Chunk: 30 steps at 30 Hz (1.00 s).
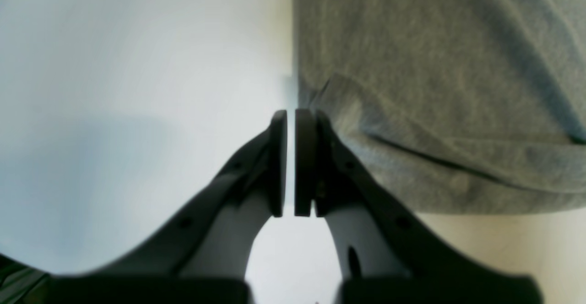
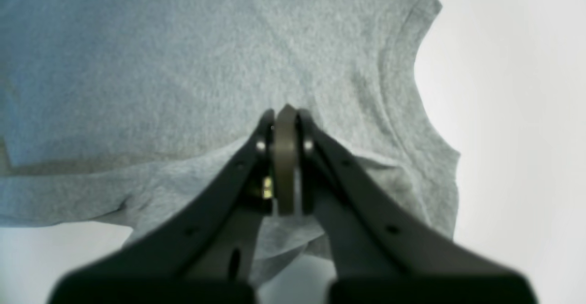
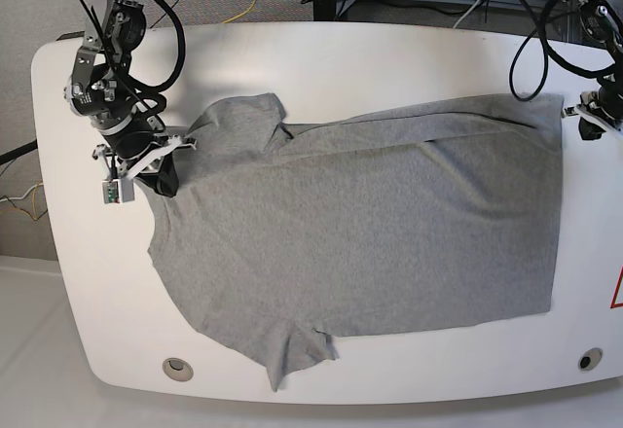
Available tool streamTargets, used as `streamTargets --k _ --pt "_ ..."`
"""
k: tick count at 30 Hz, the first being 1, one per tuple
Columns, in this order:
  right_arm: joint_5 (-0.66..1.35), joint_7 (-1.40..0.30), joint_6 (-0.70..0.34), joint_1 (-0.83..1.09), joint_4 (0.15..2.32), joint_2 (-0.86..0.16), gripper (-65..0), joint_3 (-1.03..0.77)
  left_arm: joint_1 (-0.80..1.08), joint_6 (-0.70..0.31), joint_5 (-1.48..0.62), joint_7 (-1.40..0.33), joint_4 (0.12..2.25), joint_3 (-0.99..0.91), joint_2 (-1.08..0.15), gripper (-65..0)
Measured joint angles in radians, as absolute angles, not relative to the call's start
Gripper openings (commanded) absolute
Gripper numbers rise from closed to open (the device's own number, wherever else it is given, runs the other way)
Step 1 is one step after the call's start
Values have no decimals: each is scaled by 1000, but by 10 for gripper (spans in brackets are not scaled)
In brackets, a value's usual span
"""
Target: Fold the T-shirt properly
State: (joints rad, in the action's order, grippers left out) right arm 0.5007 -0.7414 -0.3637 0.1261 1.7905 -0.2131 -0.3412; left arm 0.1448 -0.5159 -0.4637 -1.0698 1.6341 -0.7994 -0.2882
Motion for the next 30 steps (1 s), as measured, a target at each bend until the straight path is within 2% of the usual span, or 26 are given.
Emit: streamTargets --k 2,4,7,9,11,21,30 --pt "500 -741 -364 126 1790 -214 -530 -341 147 -516 -464 -1069 1634 -799 -288 -621" --pt "500 -742 -364 126 1790 -214 -437 -341 151 -516 -468 -1068 1634 -799 -289 -621" --pt "500 -742 -364 126 1790 -214 -331 -341 159 -516 -468 -1069 1635 -799 -288 -621" --pt "501 -741 -364 126 1790 -216 -273 -341 163 -516 -467 -1070 1635 -799 -287 -620" --pt "501 -741 -364 126 1790 -216 -246 -341 163 -516 -467 -1069 1635 -799 -288 -620" --pt "501 -743 -364 183 1823 -220 -285 -341 165 -516 -467 -1069 1635 -799 -289 -620" --pt "500 -742 -364 274 1857 -234 -288 -348 215 -516 -464 -1072 1681 -799 -284 -620"
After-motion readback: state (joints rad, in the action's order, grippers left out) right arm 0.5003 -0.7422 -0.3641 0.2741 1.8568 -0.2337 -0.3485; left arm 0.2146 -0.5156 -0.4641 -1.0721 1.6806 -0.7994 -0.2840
